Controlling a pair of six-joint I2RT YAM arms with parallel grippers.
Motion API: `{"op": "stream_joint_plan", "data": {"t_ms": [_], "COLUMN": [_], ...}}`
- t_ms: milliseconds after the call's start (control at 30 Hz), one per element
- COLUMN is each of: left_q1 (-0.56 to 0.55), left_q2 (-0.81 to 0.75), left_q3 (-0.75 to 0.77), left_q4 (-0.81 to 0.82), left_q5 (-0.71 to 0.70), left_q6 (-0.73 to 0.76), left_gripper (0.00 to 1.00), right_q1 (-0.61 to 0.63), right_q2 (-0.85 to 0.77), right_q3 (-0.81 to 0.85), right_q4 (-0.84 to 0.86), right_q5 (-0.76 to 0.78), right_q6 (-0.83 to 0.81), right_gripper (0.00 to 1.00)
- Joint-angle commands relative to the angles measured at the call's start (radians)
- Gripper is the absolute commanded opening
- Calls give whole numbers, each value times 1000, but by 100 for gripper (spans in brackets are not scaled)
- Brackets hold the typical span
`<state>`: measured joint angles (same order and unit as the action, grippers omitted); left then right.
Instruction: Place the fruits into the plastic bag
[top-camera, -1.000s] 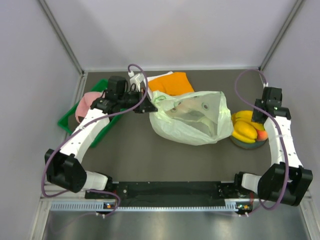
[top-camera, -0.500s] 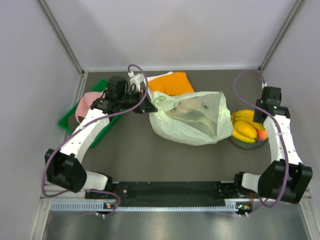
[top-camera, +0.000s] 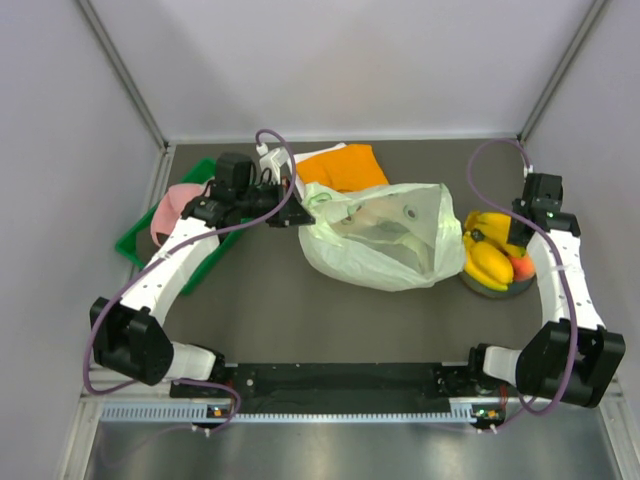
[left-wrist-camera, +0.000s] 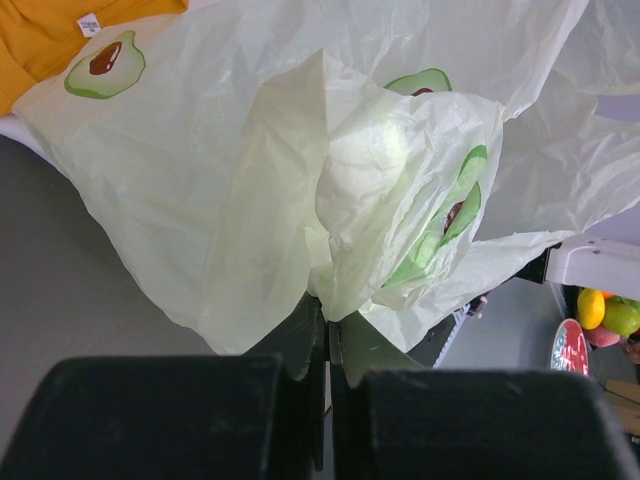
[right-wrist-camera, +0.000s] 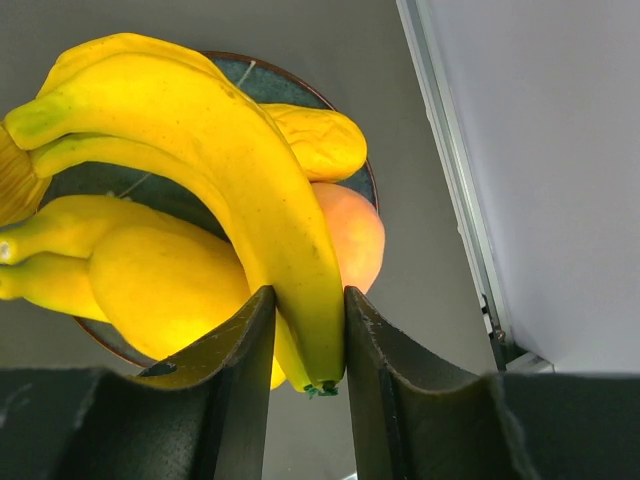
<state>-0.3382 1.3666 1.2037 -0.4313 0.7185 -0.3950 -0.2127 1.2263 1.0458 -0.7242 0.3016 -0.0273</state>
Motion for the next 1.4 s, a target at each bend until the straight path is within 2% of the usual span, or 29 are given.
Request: {"op": "stream_joint_plan", "data": {"t_ms": [0,333,567,600,667,1000,1367], "left_q1": [5,5,5,5,5,5,7], "left_q2": [3,3,5,5,5,5,5], "left_q3": [-10,-12,-12,-12,-13,-15,-16], "left_q4": [51,55,54,55,54,59,59], "left_q5": [18,21,22,22,21,24,27], "left_q6": [-2,-5,-7,-7,-7,-8,-10], "left_gripper": [0,0,0,0,0,0,0], "right_q1": [-14,-14,-14,-14,-16,-14,-14], "right_q2": [-40,-70,-77,-80,-88,-113,-235], "right_q3": [8,14,16,16,16,17,31], "right_q4": [12,8,8,8,9,3,-23], "right_q5": [28,33,28,24,25,14,60], "right_q6": [-19,-11,-6,-3,-2,12,62], "right_gripper": [31,20,19,16,0,0,0]}}
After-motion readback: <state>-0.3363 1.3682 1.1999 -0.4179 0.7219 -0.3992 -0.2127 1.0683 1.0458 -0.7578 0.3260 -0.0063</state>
